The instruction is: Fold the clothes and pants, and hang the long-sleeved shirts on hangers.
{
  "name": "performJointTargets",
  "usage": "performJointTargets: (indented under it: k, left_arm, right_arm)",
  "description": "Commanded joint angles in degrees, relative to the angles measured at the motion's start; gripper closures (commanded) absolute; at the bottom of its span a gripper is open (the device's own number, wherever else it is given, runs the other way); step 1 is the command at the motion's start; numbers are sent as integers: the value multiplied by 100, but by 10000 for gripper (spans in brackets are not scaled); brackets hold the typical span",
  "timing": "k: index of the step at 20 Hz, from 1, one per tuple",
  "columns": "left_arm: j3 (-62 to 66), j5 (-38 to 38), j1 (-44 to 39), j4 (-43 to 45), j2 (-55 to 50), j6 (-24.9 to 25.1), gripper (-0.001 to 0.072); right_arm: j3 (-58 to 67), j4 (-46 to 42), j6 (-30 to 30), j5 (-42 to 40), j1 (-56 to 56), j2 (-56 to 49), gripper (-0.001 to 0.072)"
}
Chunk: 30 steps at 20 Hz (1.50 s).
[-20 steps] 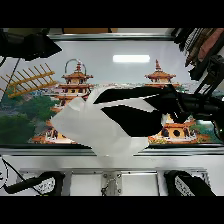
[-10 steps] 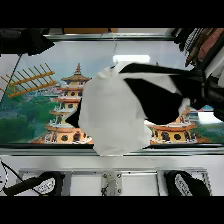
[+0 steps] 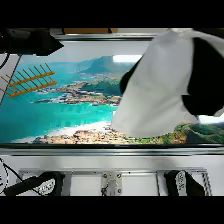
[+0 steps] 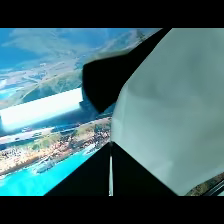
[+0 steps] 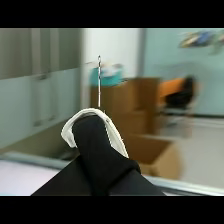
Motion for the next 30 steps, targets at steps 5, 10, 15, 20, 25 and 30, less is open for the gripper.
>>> performJointTargets:
  k: [5,10,15,20,25,30]
  left_arm:
    - [-4,-31,-188,4,4,79,693]
    - [-4,-118,-190,0,2,76,693]
    - [-4,-498,-190,2,-7,76,692]
    - [-4,-588,-190,0,-7,76,692]
    - [-7,-662,-190,0,-7,76,693]
    - [-304,-704,-190,-7,-4,76,693]
  right_arm:
    - [254,109,-929,-2175,-1294,584,700]
    - [1014,1506,-2535,-3665,-1298,197,700]
    - [2411,1744,-3318,-4666,-1298,-780,700]
    - [3587,1740,-3449,-5396,-1300,-1554,700]
    - [4352,1742,-3740,-5956,-1311,-2011,700]
    - [4406,1744,-3508,-5978,-1749,-2100,700]
